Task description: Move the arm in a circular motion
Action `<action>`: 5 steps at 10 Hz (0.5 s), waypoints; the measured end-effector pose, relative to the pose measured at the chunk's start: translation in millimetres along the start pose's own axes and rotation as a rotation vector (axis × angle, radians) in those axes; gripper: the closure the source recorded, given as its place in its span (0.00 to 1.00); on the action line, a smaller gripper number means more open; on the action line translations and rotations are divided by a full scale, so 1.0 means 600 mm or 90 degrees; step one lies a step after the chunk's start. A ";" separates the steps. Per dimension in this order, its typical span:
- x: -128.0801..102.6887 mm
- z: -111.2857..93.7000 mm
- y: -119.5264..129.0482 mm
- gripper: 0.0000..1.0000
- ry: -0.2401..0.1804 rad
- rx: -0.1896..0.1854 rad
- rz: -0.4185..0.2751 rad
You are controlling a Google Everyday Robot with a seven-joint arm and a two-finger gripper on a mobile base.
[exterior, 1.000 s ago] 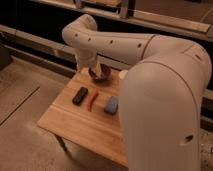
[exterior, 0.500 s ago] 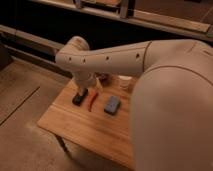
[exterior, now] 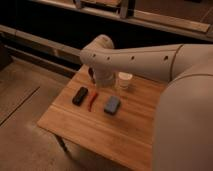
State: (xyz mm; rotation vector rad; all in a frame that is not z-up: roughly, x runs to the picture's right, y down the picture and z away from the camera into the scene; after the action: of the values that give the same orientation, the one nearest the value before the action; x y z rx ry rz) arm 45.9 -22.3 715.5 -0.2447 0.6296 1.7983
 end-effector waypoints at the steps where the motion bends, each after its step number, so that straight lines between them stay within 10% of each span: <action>1: -0.016 -0.005 0.000 0.35 0.000 -0.002 0.011; 5: -0.073 -0.034 0.100 0.35 -0.002 -0.052 -0.009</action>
State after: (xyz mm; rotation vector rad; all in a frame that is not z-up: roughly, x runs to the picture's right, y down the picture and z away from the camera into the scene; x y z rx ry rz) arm 0.7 -81.3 736.6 -0.3005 0.5509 1.8133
